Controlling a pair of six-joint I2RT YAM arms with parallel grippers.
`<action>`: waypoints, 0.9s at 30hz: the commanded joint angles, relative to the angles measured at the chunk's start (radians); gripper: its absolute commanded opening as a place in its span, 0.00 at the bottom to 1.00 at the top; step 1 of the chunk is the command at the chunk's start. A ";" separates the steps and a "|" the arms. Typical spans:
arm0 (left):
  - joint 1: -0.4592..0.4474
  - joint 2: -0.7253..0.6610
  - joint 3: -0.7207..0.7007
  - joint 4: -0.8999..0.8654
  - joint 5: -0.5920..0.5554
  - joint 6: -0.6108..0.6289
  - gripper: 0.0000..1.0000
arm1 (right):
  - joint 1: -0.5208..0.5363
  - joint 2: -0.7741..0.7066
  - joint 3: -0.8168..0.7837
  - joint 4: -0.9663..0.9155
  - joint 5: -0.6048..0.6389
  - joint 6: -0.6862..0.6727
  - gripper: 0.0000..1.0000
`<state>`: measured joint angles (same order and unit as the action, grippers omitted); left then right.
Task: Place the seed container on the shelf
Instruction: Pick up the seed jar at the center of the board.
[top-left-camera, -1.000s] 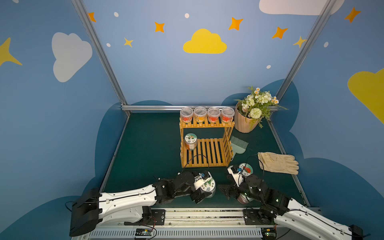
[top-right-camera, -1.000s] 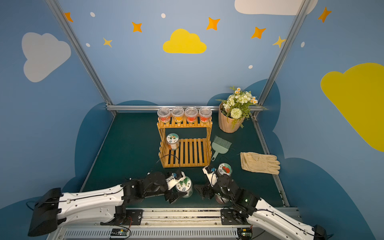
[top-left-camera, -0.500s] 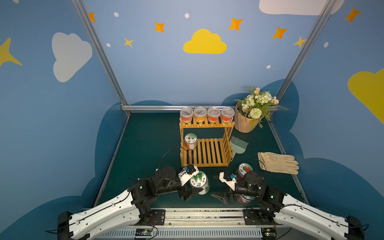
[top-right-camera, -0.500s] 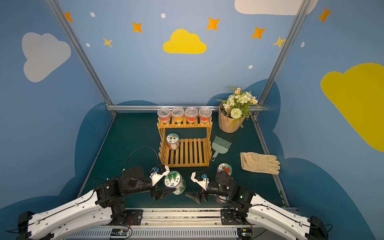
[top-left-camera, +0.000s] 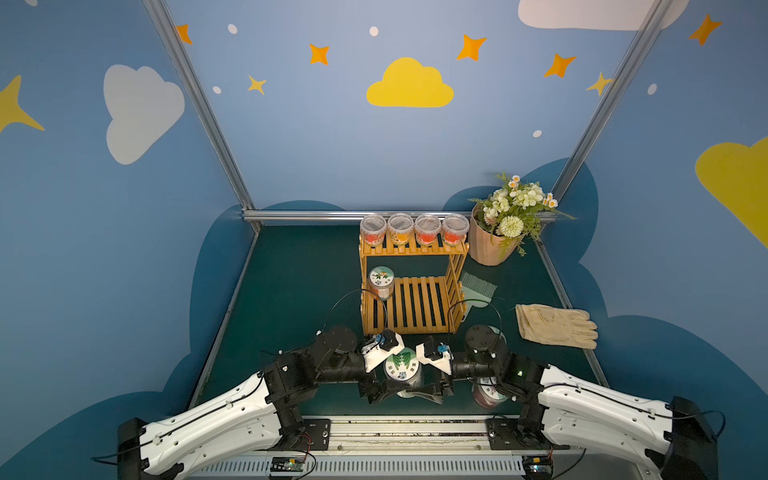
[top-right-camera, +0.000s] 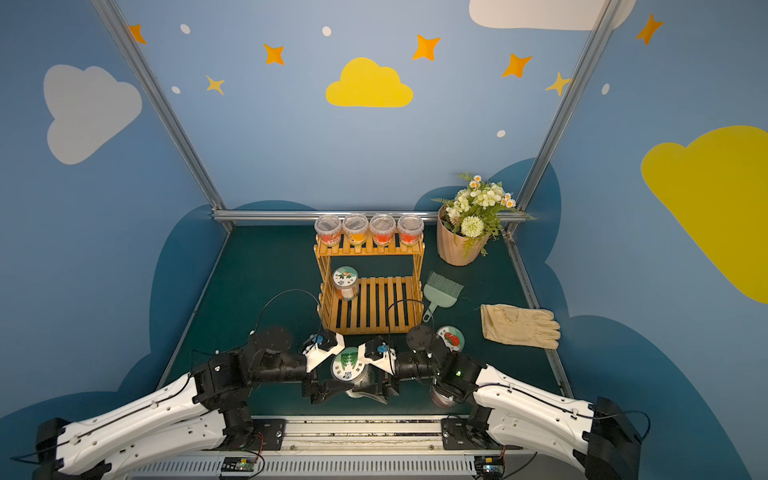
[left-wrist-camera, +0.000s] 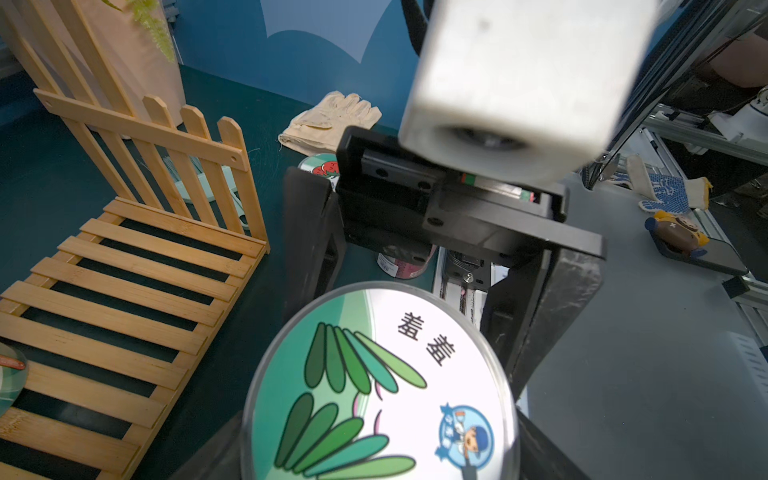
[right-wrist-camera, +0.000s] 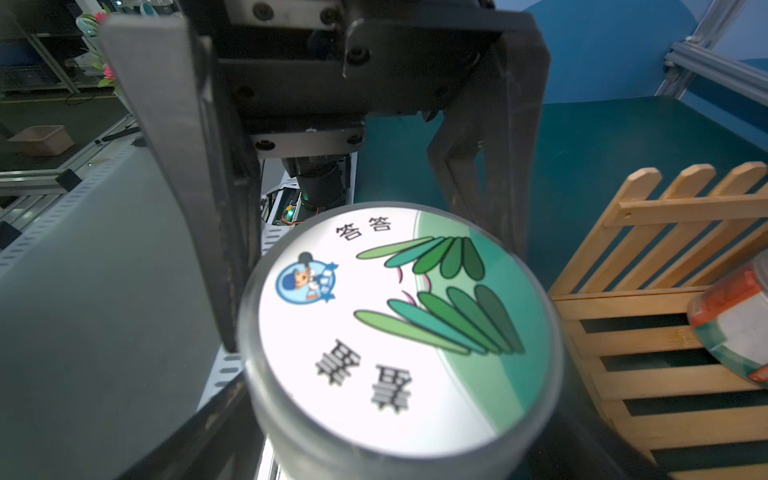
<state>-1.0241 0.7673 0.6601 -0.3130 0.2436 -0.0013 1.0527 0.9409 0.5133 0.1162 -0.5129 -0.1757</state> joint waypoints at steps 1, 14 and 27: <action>-0.004 0.009 0.052 0.014 0.034 0.019 0.72 | 0.006 0.031 0.043 0.044 -0.044 0.036 0.92; -0.014 0.040 0.075 0.006 0.076 0.010 0.72 | 0.007 0.029 0.038 -0.055 -0.092 -0.018 0.93; -0.039 0.097 0.102 0.017 0.138 -0.027 0.96 | 0.007 -0.031 -0.012 -0.055 -0.021 0.022 0.79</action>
<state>-1.0485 0.8574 0.7238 -0.3416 0.3019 -0.0097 1.0557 0.9218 0.5194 0.0444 -0.5556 -0.1543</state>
